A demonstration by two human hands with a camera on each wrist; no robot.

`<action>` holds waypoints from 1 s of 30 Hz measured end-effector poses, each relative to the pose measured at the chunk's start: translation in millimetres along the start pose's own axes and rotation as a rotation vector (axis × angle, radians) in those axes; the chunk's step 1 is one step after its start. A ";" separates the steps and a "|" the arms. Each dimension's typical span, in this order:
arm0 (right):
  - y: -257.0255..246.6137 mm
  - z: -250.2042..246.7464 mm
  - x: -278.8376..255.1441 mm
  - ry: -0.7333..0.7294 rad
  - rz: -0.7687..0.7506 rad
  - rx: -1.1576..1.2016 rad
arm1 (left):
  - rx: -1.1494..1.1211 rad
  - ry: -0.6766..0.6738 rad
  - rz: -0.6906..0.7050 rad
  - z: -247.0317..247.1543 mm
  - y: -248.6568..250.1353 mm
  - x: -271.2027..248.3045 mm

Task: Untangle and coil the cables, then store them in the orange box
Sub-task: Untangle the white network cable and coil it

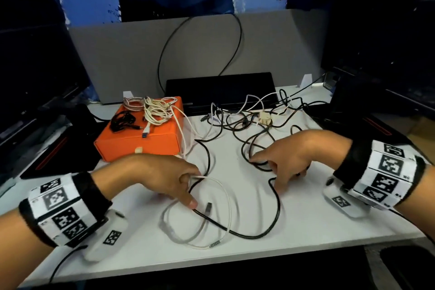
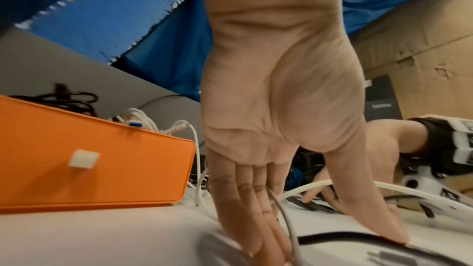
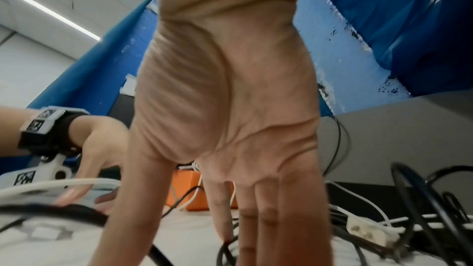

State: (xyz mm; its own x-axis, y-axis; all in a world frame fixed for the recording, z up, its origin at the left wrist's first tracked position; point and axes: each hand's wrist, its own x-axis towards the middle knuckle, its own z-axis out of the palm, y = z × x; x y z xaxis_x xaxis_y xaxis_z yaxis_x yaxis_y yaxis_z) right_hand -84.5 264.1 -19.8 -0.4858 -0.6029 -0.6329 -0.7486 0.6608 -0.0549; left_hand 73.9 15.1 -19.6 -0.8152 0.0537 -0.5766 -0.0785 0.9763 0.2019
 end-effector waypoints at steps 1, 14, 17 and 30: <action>3.5 0.9 3.7 -0.015 -0.008 -0.017 | 0.027 0.004 0.020 -0.7 4.3 6.5; 53.2 -66.1 48.6 0.156 0.009 0.121 | 0.319 0.481 -0.095 -33.7 29.3 111.7; 58.5 -92.7 53.0 0.502 0.054 -0.021 | 0.323 0.509 -0.131 -35.2 29.9 117.7; 67.7 -122.5 72.5 0.972 0.094 0.068 | 0.351 0.563 -0.174 -35.1 35.2 122.3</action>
State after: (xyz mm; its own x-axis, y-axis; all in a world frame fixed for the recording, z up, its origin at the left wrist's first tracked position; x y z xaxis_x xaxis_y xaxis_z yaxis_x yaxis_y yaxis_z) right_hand -225.7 210.4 25.3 -0.7249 -0.6320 0.2740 -0.6751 0.7309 -0.1004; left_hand -48.7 48.7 -55.2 -0.9892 -0.1346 -0.0583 -0.1222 0.9760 -0.1800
